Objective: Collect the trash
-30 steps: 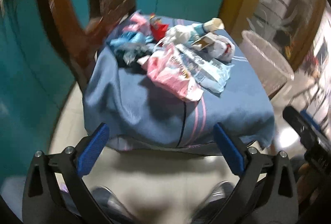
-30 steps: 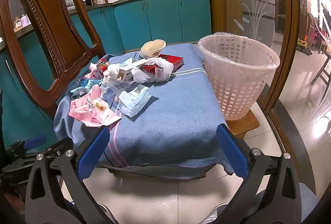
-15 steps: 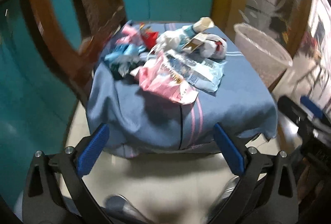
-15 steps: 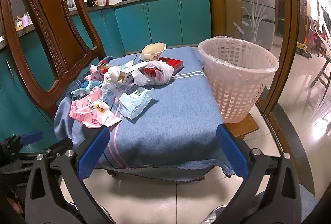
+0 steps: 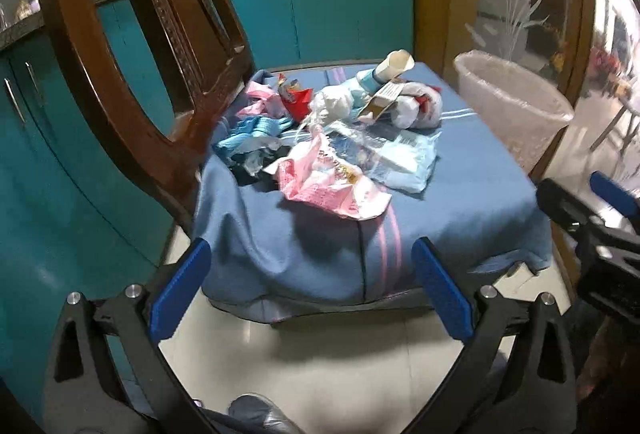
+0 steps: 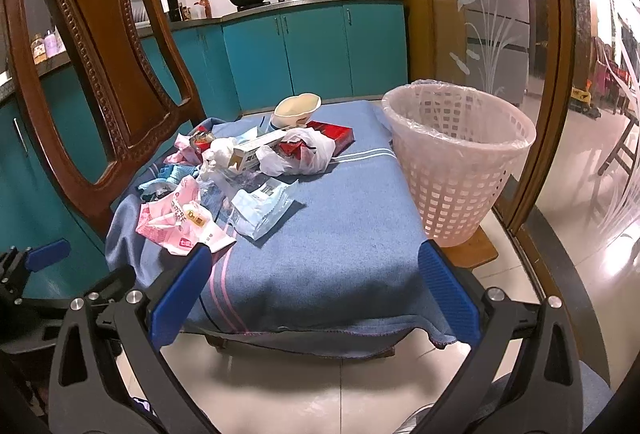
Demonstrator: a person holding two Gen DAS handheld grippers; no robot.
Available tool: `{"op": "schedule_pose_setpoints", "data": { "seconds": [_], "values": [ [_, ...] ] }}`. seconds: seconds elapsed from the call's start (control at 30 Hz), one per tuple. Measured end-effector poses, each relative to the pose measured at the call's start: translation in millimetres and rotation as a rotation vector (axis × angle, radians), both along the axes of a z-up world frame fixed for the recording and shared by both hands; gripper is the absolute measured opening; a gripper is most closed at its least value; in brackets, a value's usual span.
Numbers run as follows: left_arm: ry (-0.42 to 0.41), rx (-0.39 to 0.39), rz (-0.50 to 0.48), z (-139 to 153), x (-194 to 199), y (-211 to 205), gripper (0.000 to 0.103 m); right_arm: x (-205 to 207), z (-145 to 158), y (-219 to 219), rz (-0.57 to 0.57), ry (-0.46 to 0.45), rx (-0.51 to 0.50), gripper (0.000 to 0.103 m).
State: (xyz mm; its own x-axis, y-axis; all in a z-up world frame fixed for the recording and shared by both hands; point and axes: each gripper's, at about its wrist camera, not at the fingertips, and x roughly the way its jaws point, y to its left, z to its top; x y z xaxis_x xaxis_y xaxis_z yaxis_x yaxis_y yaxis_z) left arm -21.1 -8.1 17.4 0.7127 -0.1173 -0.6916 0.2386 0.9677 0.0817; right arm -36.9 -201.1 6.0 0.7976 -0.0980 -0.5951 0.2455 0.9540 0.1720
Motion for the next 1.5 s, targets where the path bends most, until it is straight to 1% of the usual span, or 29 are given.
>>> {"op": "schedule_pose_setpoints", "data": {
  "seconds": [0.03,0.13,0.37,0.53,0.63,0.67,0.73,0.97,1.27,1.37,1.5],
  "values": [
    [0.013,-0.043,0.007,1.1,1.0,6.3,0.1,-0.3,-0.1,-1.0,-0.003,0.0,0.001,0.101],
    [-0.01,-0.031,0.03,2.4,-0.3,9.1,0.1,0.0,-0.5,-2.7,-0.009,0.001,0.006,0.101],
    [0.025,-0.022,0.017,-7.9,3.9,6.7,0.099,0.8,-1.8,0.7,-0.009,0.012,-0.022,0.101],
    [0.037,-0.036,-0.004,-9.5,3.7,3.9,0.1,0.2,-2.7,-0.4,-0.012,0.018,-0.03,0.101],
    [0.03,-0.065,0.006,-4.9,2.9,7.8,0.1,-0.4,-2.8,-0.9,-0.013,0.017,-0.026,0.101],
    [0.016,-0.075,0.02,-2.4,2.4,10.5,0.1,-0.5,-2.9,-0.6,-0.014,0.016,-0.033,0.101],
    [0.003,-0.079,0.033,-1.1,2.2,12.5,0.1,0.6,-4.0,0.3,-0.015,0.023,-0.038,0.101],
    [-0.004,-0.077,0.042,-5.1,1.2,12.3,0.1,1.5,-3.4,1.3,-0.014,0.023,-0.044,0.1],
    [-0.002,-0.066,0.093,-11.2,5.8,12.6,0.1,0.6,-2.7,2.2,-0.02,0.022,-0.054,0.101],
    [0.004,-0.064,0.09,-14.0,6.2,10.6,0.1,0.5,-2.3,2.4,-0.013,0.017,-0.049,0.101],
    [-0.008,-0.057,0.082,-11.5,3.5,7.7,0.1,0.0,-0.6,2.4,-0.003,0.007,-0.046,0.101]
  ]
}}
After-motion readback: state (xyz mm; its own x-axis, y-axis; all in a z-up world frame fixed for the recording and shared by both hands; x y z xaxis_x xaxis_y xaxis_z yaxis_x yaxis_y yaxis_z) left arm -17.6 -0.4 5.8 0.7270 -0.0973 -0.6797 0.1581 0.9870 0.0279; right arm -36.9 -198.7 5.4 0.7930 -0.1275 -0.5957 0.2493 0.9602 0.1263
